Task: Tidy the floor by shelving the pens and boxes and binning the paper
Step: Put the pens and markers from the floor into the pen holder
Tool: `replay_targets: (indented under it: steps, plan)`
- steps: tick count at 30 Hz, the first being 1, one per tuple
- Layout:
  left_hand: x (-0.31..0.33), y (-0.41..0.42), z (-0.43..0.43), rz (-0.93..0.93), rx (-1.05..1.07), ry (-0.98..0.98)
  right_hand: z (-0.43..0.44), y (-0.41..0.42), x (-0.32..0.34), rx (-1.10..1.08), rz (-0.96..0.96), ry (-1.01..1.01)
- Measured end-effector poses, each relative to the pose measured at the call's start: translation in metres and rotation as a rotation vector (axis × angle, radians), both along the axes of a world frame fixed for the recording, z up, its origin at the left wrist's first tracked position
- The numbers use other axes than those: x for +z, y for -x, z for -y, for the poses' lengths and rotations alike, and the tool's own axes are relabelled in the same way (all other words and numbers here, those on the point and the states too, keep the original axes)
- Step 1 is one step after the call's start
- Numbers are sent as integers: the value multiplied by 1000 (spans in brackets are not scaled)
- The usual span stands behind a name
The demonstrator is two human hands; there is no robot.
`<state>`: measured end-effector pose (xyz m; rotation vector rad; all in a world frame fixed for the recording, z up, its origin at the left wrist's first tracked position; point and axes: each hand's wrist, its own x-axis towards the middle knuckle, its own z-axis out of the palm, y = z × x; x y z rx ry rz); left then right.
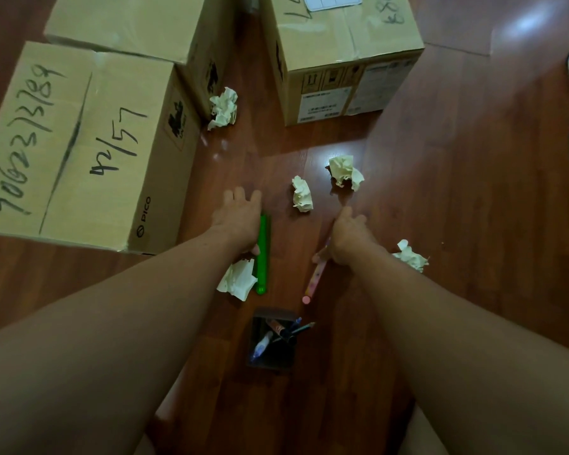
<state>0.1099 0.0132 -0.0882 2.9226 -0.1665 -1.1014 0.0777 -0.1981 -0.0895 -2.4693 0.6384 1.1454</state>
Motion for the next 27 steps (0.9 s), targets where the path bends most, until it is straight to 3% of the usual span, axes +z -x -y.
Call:
replay_targets:
  steps: [5, 11, 19, 27]
  plan:
    - [5, -3, -2, -5, 43, 79, 2, -4, 6, -27, -32, -40]
    - [22, -4, -10, -85, 304, 401, 8, -5, 31, -64, -6, -154]
    - [86, 5, -12, 27, 303, 555, 16, 27, 99, -81, 323, -277]
    - [162, 56, -48, 140, 366, 550, 7, 68, 167, -136, 616, -384]
